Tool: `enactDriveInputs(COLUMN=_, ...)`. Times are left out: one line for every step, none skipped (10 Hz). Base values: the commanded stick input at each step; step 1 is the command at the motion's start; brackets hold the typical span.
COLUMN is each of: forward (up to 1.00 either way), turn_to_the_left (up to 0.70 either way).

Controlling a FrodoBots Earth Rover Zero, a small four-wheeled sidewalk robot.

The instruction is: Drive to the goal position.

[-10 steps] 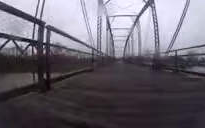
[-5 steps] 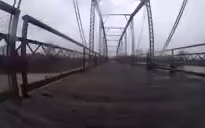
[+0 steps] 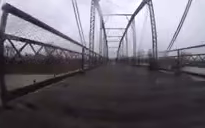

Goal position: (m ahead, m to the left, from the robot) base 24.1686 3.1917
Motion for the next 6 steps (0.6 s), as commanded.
enactDriveInputs(forward=1.0, turn_to_the_left=0.0)
enactDriveInputs(forward=1.0, turn_to_the_left=-0.02)
enactDriveInputs(forward=1.0, turn_to_the_left=-0.28)
enactDriveInputs(forward=1.0, turn_to_the_left=-0.4)
enactDriveInputs(forward=1.0, turn_to_the_left=-0.4)
enactDriveInputs(forward=1.0, turn_to_the_left=-0.24)
